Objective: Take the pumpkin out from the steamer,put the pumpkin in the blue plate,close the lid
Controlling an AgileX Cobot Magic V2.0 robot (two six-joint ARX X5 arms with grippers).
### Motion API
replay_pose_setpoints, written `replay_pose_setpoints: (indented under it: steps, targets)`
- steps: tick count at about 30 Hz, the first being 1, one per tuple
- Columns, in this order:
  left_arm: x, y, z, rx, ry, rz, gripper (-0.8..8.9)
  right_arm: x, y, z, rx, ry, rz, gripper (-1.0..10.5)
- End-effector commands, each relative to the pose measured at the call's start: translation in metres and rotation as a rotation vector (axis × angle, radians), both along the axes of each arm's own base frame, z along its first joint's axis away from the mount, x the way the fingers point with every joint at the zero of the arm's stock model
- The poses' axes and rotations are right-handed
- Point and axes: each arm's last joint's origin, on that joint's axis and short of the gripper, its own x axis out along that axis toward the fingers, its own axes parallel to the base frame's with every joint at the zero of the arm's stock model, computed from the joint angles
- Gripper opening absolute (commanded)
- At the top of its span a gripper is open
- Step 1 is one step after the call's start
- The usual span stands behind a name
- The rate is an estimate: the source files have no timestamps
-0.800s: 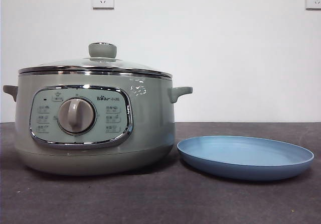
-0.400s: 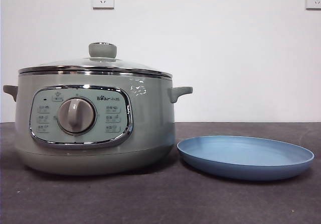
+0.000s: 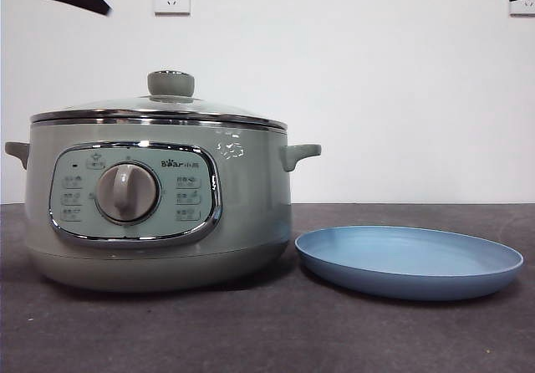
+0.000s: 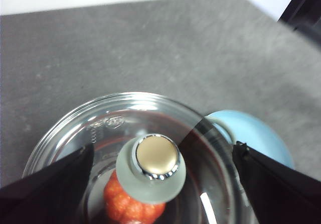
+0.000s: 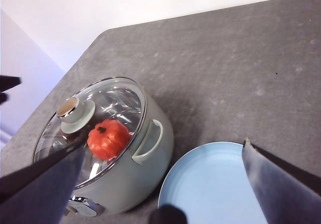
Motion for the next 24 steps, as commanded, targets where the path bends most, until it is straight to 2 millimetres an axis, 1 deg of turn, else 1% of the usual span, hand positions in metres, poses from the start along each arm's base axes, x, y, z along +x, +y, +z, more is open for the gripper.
replay_pose_setpoints:
  steps: [1,4,7,12,15,17,19,21,24]
  targets:
    - [0.014,-0.015,-0.009,0.086,0.011,-0.024,4.67,0.000,0.000,0.000,-0.007,0.001,0.005,5.4]
    - [0.027,-0.027,-0.020,0.131,0.033,-0.054,4.66,0.000,0.000,-0.001,-0.011,0.009,0.003,5.4]
    - [0.036,-0.036,-0.033,0.165,0.066,-0.056,4.66,0.000,0.000,-0.001,-0.015,0.008,0.005,5.4]
    - [0.045,-0.042,-0.049,0.204,0.118,-0.049,4.66,0.000,0.000,-0.001,-0.015,0.008,0.005,5.4]
    - [0.045,-0.042,-0.049,0.205,0.118,-0.049,4.59,0.000,0.000,-0.001,-0.015,0.008,0.005,5.4]
    - [0.045,-0.042,-0.049,0.203,0.114,-0.050,3.68,0.000,0.000,-0.001,-0.015,0.008,0.005,5.4]
    - [0.045,-0.042,-0.049,0.206,0.120,-0.051,2.13,0.000,0.000,-0.001,-0.015,0.008,0.005,5.4]
    - [0.044,-0.042,-0.049,0.212,0.121,-0.056,1.11,0.000,0.000,-0.001,-0.015,0.009,0.005,5.4]
    - [0.044,-0.042,-0.050,0.224,0.117,-0.070,0.14,0.000,0.000,-0.001,-0.015,0.009,0.005,5.4]
